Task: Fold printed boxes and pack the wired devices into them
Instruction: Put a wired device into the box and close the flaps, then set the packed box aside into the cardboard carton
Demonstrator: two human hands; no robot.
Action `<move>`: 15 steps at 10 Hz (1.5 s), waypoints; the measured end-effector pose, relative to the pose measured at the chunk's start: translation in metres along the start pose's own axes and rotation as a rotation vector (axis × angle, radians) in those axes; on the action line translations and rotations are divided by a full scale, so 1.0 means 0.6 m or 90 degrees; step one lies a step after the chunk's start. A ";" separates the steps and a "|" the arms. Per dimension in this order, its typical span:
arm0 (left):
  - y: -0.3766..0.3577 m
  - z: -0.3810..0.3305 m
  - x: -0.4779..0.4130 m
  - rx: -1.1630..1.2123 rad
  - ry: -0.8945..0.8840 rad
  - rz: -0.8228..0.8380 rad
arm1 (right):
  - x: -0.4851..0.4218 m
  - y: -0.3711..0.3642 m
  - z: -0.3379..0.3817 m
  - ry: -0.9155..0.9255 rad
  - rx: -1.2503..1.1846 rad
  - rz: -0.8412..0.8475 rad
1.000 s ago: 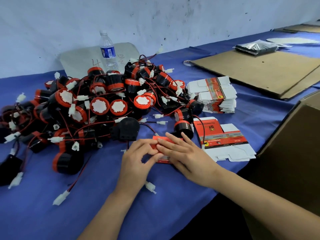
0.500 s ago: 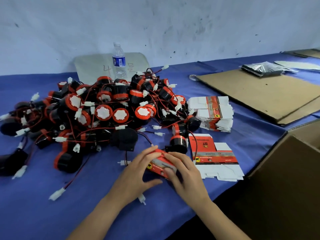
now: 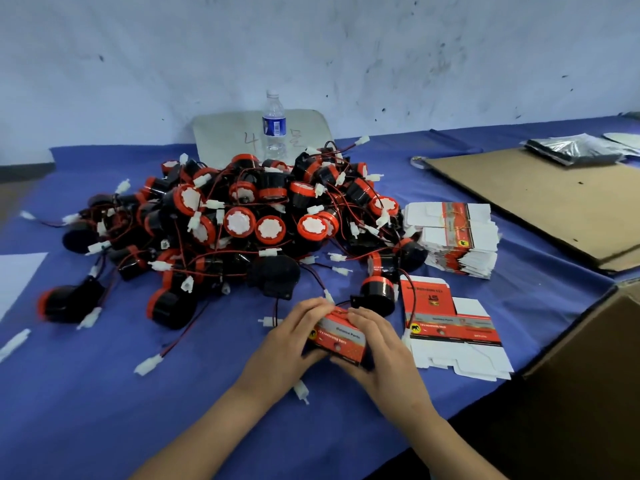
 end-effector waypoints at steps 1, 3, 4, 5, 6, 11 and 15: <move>0.001 0.003 -0.003 0.002 0.018 -0.016 | -0.003 0.003 -0.003 -0.080 -0.036 0.005; 0.005 0.007 -0.003 0.077 0.058 -0.004 | 0.006 0.008 -0.002 -0.100 -0.066 -0.097; 0.008 0.009 -0.003 0.116 0.079 -0.021 | 0.006 0.030 0.009 -0.140 -0.129 -0.256; 0.007 0.013 -0.001 0.139 0.094 -0.041 | -0.002 0.092 0.024 -0.135 -0.150 -0.417; 0.003 0.020 -0.001 0.144 0.098 -0.049 | -0.016 0.224 0.016 -0.087 -0.112 -0.588; -0.002 0.030 -0.009 0.172 0.117 -0.027 | 0.025 0.437 -0.096 -0.377 0.024 -0.991; 0.010 0.017 -0.005 0.165 0.109 -0.024 | 0.026 0.126 -0.131 -0.582 0.239 0.246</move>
Point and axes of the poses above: each hand's wrist, its own x-axis away from the middle knuckle, its own y-axis out of the back of the hand, z = x × y, the point moved 2 cm from there along -x, towards the middle knuckle, and after that the axes turned 8 degrees about y, right-handed, at the moved point
